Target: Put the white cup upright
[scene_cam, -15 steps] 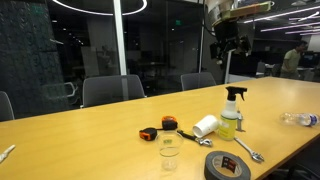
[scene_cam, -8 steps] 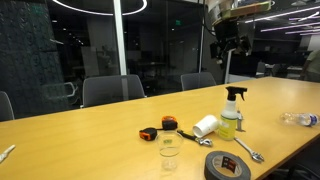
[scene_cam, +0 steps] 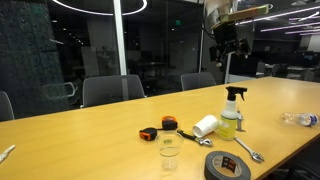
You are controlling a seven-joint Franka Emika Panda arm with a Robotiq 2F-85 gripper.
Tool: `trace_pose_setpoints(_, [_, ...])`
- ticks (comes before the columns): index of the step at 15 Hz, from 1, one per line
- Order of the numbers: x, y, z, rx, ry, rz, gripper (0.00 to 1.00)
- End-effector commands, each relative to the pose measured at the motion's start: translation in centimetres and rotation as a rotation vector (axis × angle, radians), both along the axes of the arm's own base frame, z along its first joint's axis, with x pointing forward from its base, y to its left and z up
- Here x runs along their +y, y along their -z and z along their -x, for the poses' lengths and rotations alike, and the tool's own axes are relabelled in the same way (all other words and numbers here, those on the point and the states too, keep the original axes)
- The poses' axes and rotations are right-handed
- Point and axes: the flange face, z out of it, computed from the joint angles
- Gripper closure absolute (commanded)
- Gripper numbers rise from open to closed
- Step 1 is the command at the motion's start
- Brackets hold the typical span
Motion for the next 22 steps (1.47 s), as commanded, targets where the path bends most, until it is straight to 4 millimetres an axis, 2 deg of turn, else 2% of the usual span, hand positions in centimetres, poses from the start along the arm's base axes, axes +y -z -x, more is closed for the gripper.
trace_pose_setpoints(1, [0.1, -0.6, -1.9, -0.051, 0.111, -0.024, 0.0])
trace_pose_setpoints(5, [1.4, -0.2, -5.4, -0.136, 0.306, -0.05, 0.0])
trace_pose_setpoints(7, [2.2, 0.7, -7.2, -0.164, 0.411, -0.059, 0.0])
trace_pose_setpoints(11, [3.6, 4.8, -10.4, -0.148, 0.628, -0.01, 0.0])
trace_pose_setpoints(17, [6.4, 10.9, -13.6, -0.033, 0.927, 0.082, 0.0])
trace_pose_setpoints(19, [6.9, 12.7, -14.0, 0.003, 1.027, 0.098, 0.0])
trace_pose_setpoints(22, [7.7, 14.9, -13.5, 0.031, 1.129, 0.146, 0.0])
